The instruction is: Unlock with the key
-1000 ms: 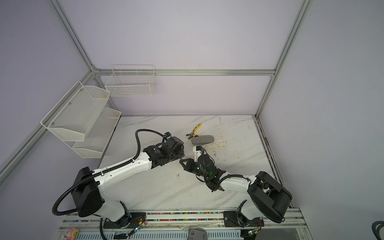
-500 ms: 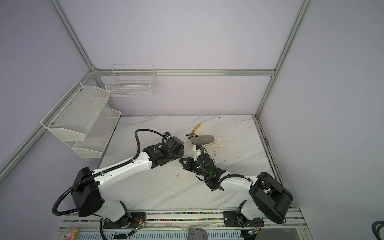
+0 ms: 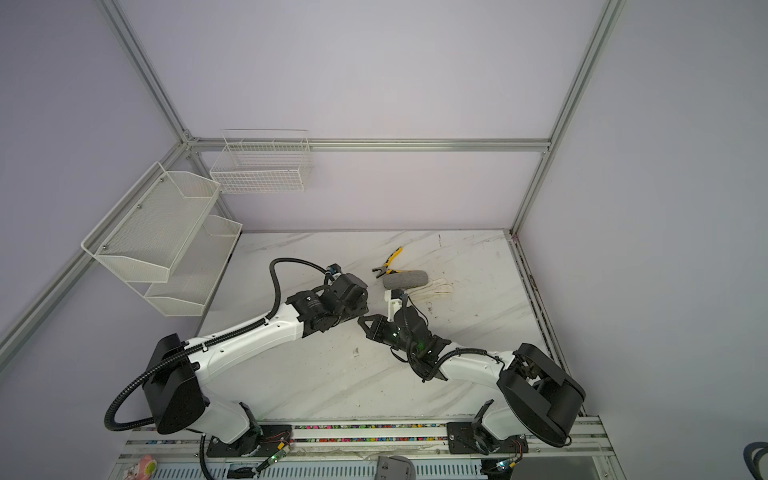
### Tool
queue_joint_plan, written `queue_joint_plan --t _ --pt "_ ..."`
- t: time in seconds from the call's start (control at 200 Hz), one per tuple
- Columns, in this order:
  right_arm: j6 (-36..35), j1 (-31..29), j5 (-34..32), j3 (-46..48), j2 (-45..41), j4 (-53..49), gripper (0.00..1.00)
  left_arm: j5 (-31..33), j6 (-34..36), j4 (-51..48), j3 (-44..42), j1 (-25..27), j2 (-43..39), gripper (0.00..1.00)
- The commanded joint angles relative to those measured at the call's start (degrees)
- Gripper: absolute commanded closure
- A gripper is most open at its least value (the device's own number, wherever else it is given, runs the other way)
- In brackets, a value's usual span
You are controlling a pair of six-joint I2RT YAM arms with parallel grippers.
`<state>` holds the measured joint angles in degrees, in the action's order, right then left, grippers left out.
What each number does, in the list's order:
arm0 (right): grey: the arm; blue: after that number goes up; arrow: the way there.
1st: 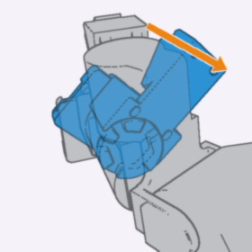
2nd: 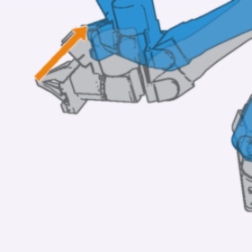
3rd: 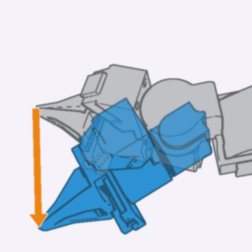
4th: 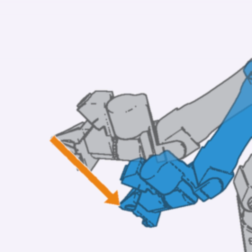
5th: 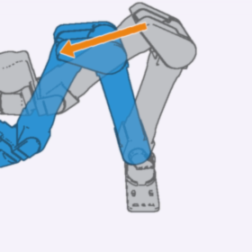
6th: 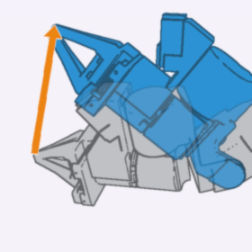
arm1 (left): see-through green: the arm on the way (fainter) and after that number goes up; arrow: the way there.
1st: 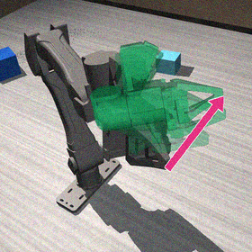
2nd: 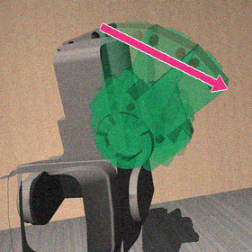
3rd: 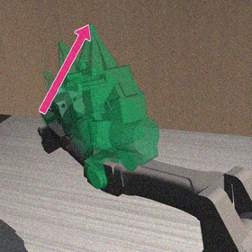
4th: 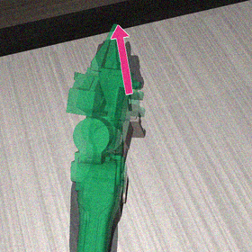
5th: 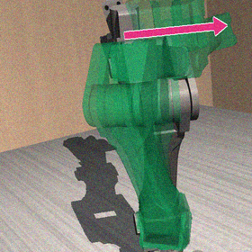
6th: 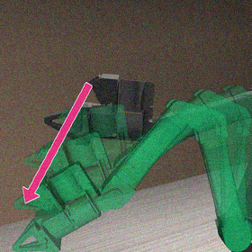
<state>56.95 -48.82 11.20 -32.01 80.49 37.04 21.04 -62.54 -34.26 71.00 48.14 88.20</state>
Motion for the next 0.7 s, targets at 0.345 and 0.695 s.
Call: queue_joint_plan --t 0.345,0.695 --pt "-0.73 -0.16 -2.28 -2.07 0.63 -4.1 1.0 2.56 -1.35 0.64 -0.87 0.29 -2.97 1.0" --pt "-1.4 -0.18 -2.41 -3.01 0.55 -6.13 1.0 3.91 -1.62 0.86 -1.04 0.29 -3.12 1.0"
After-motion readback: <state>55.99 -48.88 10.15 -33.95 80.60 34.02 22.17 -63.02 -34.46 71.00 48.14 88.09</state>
